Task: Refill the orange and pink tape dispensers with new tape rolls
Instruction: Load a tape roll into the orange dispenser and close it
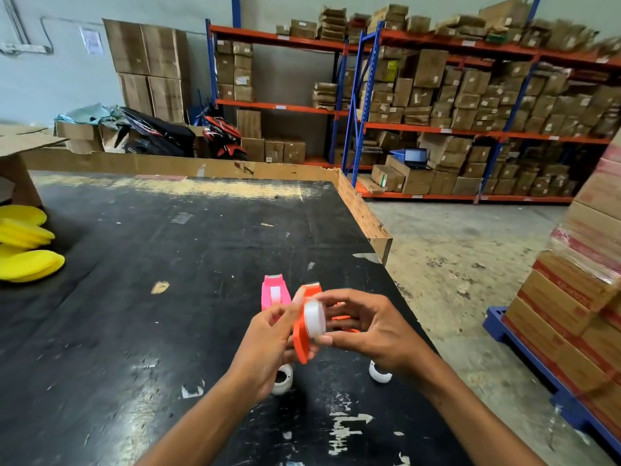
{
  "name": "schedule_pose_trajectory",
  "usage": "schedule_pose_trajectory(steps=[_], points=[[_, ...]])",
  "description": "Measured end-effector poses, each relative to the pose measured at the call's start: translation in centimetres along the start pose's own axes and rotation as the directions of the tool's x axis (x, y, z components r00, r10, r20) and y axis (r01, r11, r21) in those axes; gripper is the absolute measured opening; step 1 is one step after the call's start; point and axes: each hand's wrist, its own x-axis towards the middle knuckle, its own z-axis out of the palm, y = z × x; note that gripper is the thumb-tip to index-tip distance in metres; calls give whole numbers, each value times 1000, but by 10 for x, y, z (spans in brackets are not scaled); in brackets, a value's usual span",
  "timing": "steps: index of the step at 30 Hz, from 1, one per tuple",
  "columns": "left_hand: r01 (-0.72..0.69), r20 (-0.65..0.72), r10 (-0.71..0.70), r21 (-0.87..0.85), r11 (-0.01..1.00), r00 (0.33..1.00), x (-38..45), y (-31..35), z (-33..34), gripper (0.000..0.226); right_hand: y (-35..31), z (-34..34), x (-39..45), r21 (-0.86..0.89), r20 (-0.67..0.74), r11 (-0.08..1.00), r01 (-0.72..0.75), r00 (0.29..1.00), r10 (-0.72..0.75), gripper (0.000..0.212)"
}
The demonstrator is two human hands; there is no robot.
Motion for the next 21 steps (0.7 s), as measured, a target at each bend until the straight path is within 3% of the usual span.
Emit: schedule_pose_trajectory(steps=[3,8,12,18,21], points=[[-30,3,30,1,1000,1000,-1,0,3,52,2,7,1,-7,-3,1000,16,1000,-16,50],[-84,44,85,-19,996,995,-2,-1,7,52,4,13,3,-187,-75,978,96,991,-111,49],[-64,51,64,3,998,997,1,-1,7,58,8,13,4,-279,-74,952,129,985,-155,50],[-18,38,21,-91,996,999,9,-5,8,49,10,13,2,-473,-89,867,157,970,-225,52],[-6,24,8,-100,995,1000,11,-7,7,43,11,8,1,-414,-92,899,146,975,-200,49]])
